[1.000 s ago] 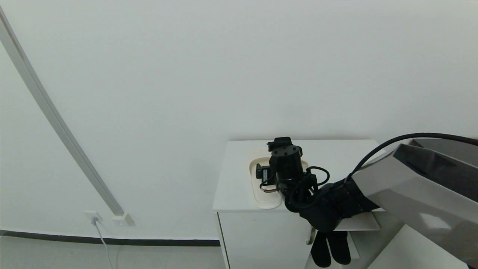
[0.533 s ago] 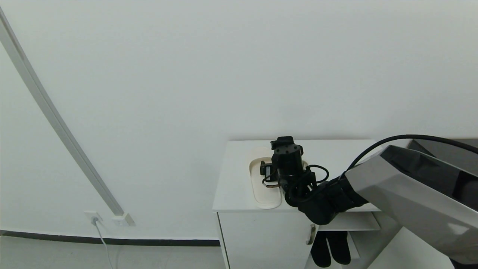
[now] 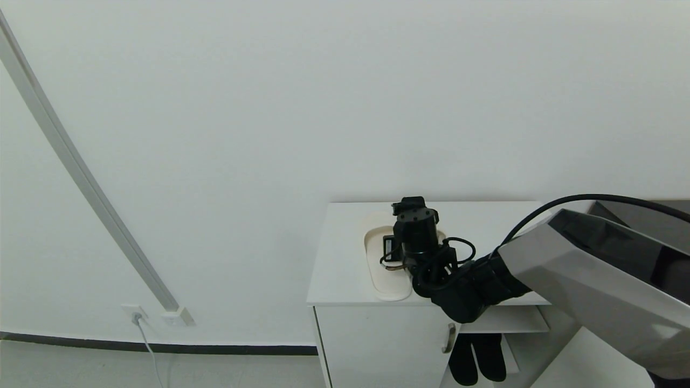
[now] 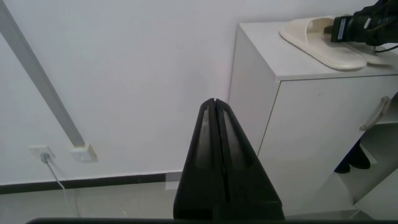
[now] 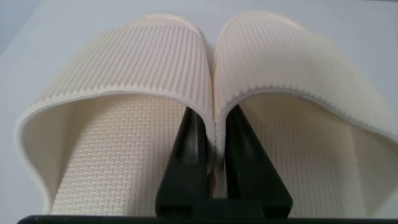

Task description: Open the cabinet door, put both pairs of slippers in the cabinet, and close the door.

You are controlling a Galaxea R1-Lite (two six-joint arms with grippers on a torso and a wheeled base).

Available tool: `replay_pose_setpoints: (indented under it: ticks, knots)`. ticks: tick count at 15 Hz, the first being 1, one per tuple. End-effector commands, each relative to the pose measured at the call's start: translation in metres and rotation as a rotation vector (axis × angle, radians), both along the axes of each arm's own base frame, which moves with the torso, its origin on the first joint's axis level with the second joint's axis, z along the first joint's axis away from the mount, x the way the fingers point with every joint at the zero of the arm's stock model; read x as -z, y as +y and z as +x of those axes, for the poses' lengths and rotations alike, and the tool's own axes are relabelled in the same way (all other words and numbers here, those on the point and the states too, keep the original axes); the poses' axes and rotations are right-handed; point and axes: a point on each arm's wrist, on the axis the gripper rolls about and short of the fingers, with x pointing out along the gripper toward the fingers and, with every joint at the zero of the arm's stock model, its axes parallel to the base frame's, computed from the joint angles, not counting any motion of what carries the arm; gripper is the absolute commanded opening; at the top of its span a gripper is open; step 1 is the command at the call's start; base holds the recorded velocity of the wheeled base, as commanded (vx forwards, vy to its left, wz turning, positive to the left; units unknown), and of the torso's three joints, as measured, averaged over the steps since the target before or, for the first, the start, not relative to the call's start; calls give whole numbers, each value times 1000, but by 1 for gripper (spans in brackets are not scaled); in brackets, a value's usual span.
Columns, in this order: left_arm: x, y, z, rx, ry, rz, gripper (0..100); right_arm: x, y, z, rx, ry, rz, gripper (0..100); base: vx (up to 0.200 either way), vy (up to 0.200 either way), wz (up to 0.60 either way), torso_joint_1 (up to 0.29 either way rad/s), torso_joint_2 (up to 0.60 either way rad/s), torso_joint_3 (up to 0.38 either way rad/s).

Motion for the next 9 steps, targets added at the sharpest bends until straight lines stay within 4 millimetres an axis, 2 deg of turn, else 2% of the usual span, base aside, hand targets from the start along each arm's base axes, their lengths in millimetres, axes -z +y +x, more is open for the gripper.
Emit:
replay_pose_setpoints:
  ticks: [1,3,5,9]
  knots:
    - [0,0,0,0,0,0,0,-8,-1,-2,-1,-14,11,0,0,0,0,0,0,0]
    - [0,0,0,0,0,0,0,-22,-4,-9,-9,-32,13,0,0,0,0,0,0,0]
    - [0,0,0,0,0,0,0,-39,-12,-30,-97,-62,19,0,0,0,0,0,0,0]
    - [0,0,0,0,0,3,0,-42,-48,-75,-297,-123,-6,0,0,0,0,0,0,0]
